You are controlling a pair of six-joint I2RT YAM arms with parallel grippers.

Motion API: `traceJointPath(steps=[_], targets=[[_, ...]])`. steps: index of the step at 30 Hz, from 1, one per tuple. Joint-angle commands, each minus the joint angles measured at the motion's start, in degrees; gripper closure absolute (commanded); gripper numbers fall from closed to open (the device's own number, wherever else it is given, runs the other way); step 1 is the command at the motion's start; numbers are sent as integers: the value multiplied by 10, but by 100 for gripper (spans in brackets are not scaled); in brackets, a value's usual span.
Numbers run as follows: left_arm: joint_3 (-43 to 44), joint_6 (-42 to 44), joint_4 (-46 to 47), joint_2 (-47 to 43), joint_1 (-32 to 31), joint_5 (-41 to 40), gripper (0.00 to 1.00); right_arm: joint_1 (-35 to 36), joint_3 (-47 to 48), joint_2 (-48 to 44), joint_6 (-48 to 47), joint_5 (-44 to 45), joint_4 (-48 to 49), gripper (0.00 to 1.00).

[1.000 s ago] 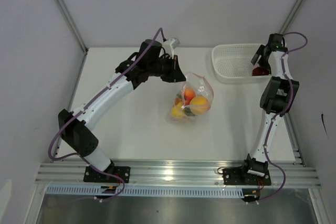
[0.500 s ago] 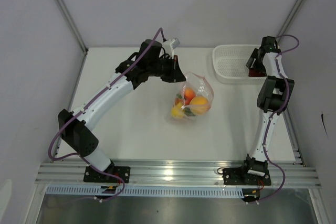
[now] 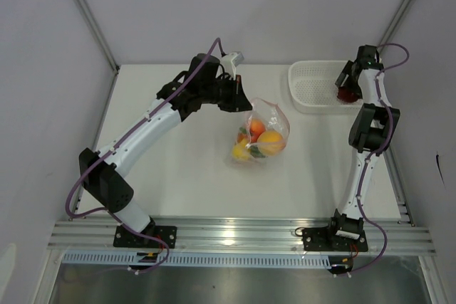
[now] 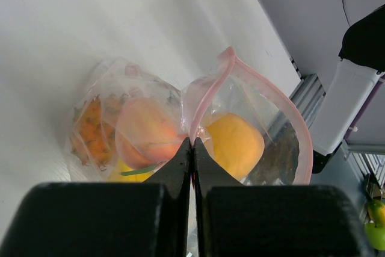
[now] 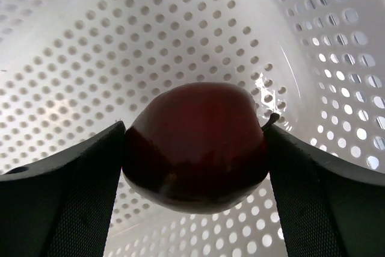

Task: Place the food in the zip-top bag and seal the zipper
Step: Pick up the fake fruit from the bin, then place the fake fruit in the zipper food storage bag.

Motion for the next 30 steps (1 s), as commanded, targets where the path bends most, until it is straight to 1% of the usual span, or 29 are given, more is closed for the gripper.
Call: traceJointPath(steps=[1,3,4,6,9,10,11,13,14,16,17,20,21,23,24,25,27,29,30], targets=[[1,-6,8,-4,4,8,99,5,66,-30,22,-16,-2,67],[1,-8,8,-1,5,10,99,8,89,-42,31,-29,-18,67],[2,-9,9,-1,4,12,99,13,97,-63,35,-35,-21,67],[0,-10,9,1,5,13,99,21,86,-92,42,-56,-26,68],[5,-6,6,3,4,9,99,53,28,-171,43,-67,-20,68],[7,-4,2,5,5,8,99,76,8,-218,37,-70,-17,68],[11,-3,-3,9,5,5,100,89,-29,-244,35,-66,-12,67],[16,-1,-7,9,4,4,99,115,-60,-293,30,-62,-6,67],[17,-1,-8,8,4,4,99,147,-79,-336,30,-52,-10,67],[20,2,-12,8,5,-1,99,179,-93,-377,27,-46,-22,67],[25,3,-14,8,5,-2,99,214,-98,-415,22,-34,-29,67],[33,5,-22,11,5,-2,99,272,-127,-471,11,-10,-51,67],[34,5,-23,11,4,-3,99,312,-157,-510,12,-7,-51,67],[36,5,-23,11,4,-3,99,349,-191,-548,17,-2,-52,67],[35,4,-23,11,5,-3,99,384,-210,-584,30,0,-52,67],[36,4,-23,11,4,-2,100,401,-251,-601,37,0,-51,67],[37,4,-23,9,5,-2,100,444,-287,-644,49,5,-54,67],[34,4,-21,4,4,-3,99,467,-332,-668,56,18,-61,67],[34,2,-20,3,4,-2,99,475,-349,-679,58,10,-58,67]])
